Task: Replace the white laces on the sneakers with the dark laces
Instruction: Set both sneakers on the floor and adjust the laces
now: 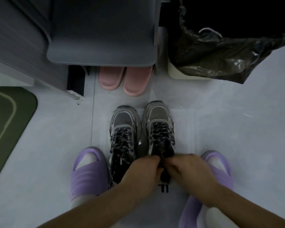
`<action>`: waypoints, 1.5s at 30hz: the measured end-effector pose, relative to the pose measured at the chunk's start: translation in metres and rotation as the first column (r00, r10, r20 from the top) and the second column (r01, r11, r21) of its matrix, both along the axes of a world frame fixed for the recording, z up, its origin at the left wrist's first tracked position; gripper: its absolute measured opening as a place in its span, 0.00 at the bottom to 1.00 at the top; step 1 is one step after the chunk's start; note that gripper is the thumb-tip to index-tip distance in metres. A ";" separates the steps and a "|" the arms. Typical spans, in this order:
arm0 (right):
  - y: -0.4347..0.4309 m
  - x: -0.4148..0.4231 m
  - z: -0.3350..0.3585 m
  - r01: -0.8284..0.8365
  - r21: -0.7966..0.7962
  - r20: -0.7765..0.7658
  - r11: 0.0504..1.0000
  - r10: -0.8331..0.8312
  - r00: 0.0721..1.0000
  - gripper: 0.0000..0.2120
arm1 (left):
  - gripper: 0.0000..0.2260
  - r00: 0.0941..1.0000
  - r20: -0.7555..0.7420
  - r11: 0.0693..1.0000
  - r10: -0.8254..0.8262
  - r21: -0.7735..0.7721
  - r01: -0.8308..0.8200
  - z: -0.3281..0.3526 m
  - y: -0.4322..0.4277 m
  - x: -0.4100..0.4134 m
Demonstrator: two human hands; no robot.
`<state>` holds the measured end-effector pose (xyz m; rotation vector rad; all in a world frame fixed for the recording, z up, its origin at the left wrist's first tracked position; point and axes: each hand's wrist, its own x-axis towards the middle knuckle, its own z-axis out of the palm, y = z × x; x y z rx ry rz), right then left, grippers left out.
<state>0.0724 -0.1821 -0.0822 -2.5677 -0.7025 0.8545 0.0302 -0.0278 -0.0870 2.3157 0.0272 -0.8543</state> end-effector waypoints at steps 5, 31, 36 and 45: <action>0.025 0.001 0.008 -0.259 -0.291 0.009 0.921 0.273 0.962 0.03 | 0.07 0.978 0.005 0.957 -0.208 0.207 0.202 0.007 0.006 -0.005; 0.006 0.006 0.014 0.083 -0.168 0.160 0.982 -0.056 0.986 0.17 | 0.12 0.994 -0.083 0.955 0.074 0.292 -0.047 0.020 0.090 -0.042; 0.004 0.005 0.008 0.072 -0.053 0.174 0.996 -0.062 0.983 0.08 | 0.10 0.953 -0.125 0.888 -0.276 0.348 0.302 0.016 0.070 -0.030; -0.001 0.014 0.016 0.326 -0.153 -0.007 0.933 -0.331 0.944 0.21 | 0.18 0.975 -0.218 0.876 -0.047 0.459 0.145 0.031 0.095 -0.015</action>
